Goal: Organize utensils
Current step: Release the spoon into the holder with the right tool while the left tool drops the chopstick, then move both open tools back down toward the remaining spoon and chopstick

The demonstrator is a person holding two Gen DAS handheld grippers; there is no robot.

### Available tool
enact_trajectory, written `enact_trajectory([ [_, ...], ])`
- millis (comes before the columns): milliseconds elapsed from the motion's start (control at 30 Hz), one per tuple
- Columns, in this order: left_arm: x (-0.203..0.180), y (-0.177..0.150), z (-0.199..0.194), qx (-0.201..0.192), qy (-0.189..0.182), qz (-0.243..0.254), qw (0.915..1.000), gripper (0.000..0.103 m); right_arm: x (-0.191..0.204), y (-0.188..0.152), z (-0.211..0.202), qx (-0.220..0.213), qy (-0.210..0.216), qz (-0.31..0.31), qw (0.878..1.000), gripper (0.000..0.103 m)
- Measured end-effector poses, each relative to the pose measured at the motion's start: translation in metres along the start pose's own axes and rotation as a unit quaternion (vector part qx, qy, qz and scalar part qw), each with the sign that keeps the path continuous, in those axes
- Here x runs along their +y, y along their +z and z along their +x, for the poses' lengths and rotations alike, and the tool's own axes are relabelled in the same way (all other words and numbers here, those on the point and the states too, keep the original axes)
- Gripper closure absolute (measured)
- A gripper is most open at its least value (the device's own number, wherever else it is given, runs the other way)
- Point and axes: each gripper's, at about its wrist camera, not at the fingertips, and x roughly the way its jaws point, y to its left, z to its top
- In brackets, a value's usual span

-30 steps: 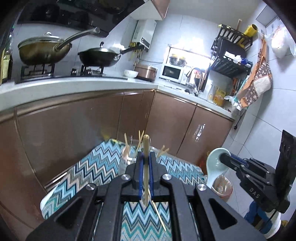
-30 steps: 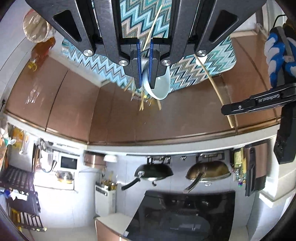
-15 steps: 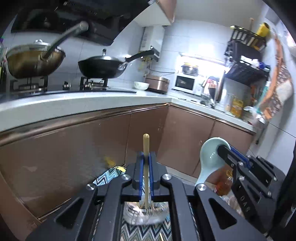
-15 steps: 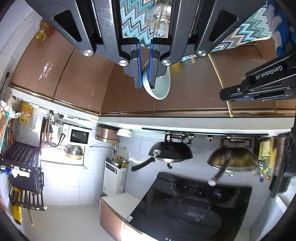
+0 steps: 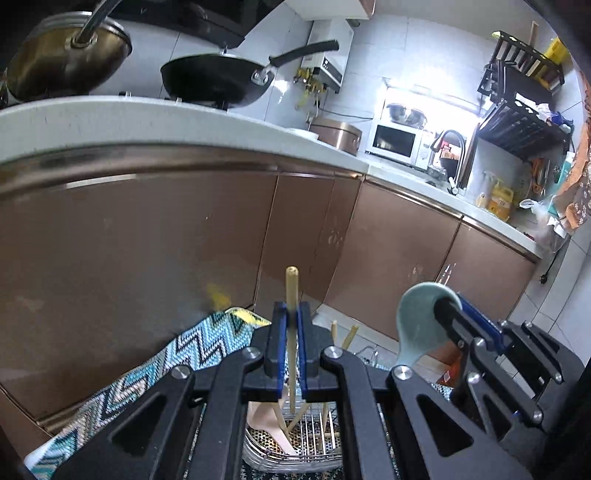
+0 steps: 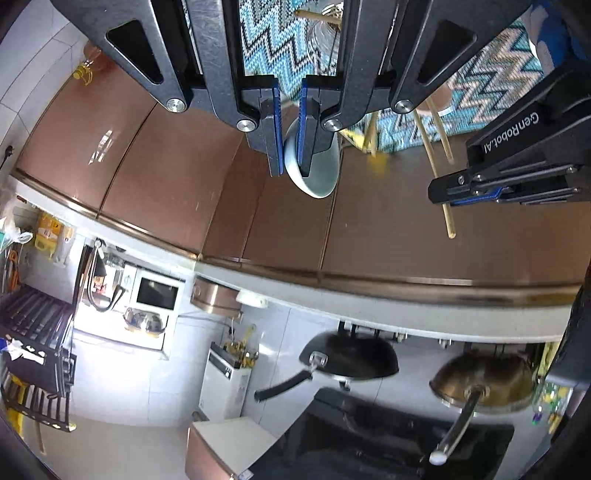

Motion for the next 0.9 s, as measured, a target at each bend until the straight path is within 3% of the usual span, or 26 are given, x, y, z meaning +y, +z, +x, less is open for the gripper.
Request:
enact_trajectory([
  [167, 0.005, -0.015, 0.008, 0.017, -0.002, -0.002, 0.9999, 0.096, 0.005, -0.019, 0.009, 0.027, 0.011, -0.001, 1.0, 0.091],
  [233, 0.007, -0.015, 0.005, 0.021, -0.005, -0.002, 0.9998, 0.094, 0.005, -0.022, 0.006, 0.032, 0.016, 0.0, 0.999, 0.084],
  [300, 0.007, -0.011, -0.003, 0.02, -0.013, 0.002, 0.9997, 0.079, 0.003, -0.02, 0.0, 0.027, 0.019, 0.005, 0.999, 0.077],
  [333, 0.007, -0.009, -0.008, 0.017, -0.016, 0.003, 0.9997, 0.076, 0.001, -0.017, -0.004, 0.024, 0.023, 0.009, 0.999, 0.074],
  [600, 0.008, 0.014, -0.1, -0.035, -0.017, 0.066, 0.9971, 0.059, -0.01, 0.011, -0.077, -0.018, 0.034, 0.02, 0.999, 0.07],
  [900, 0.036, 0.02, -0.211, -0.062, -0.022, 0.126, 0.9899, 0.052, -0.01, 0.011, -0.176, -0.04, 0.055, 0.042, 0.997, 0.065],
])
